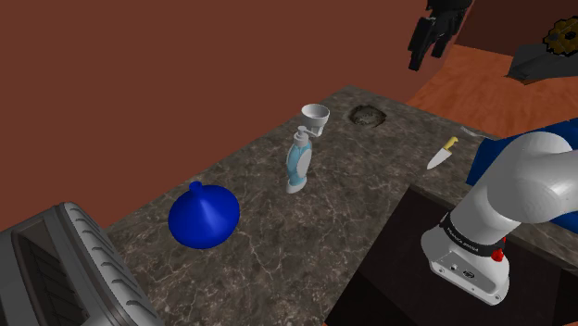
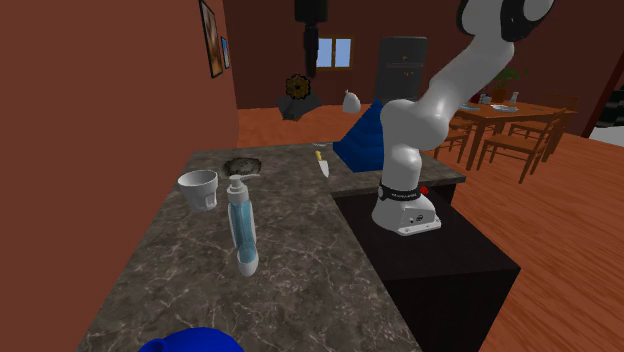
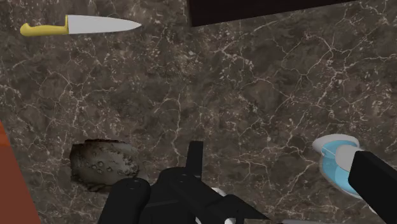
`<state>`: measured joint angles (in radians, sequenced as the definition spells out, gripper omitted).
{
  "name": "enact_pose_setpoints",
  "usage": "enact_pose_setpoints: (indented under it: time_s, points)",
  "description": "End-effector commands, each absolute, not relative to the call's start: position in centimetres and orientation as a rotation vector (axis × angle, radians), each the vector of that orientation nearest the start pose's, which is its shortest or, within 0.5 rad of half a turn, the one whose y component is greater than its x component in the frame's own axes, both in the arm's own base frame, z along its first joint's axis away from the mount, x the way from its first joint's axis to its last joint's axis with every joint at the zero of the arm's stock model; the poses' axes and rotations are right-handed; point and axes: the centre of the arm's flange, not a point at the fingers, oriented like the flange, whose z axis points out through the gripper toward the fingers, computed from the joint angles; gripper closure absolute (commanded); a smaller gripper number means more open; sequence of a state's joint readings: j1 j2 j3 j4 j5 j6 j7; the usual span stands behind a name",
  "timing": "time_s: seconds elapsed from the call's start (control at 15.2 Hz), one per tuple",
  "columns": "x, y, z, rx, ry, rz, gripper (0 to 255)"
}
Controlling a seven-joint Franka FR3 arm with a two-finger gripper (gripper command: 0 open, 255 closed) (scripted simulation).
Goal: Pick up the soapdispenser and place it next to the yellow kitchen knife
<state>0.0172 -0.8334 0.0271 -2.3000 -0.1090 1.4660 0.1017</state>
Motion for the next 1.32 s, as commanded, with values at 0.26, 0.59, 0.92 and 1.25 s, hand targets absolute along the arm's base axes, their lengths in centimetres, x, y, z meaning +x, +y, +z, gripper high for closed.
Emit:
enact_pose_setpoints:
  time_s: [0.26, 0.59, 0.92, 1.25]
  points:
    - [31.7, 3.1, 59.3, -3.249, 0.112, 0.023, 0]
    - [35.9, 6.6, 55.5, -3.224, 0.093, 0.068, 0]
    - [39.9, 10.3, 51.7, -3.2, 0.075, 0.112, 0]
    - [43.7, 14.1, 48.0, -3.174, 0.057, 0.156, 0]
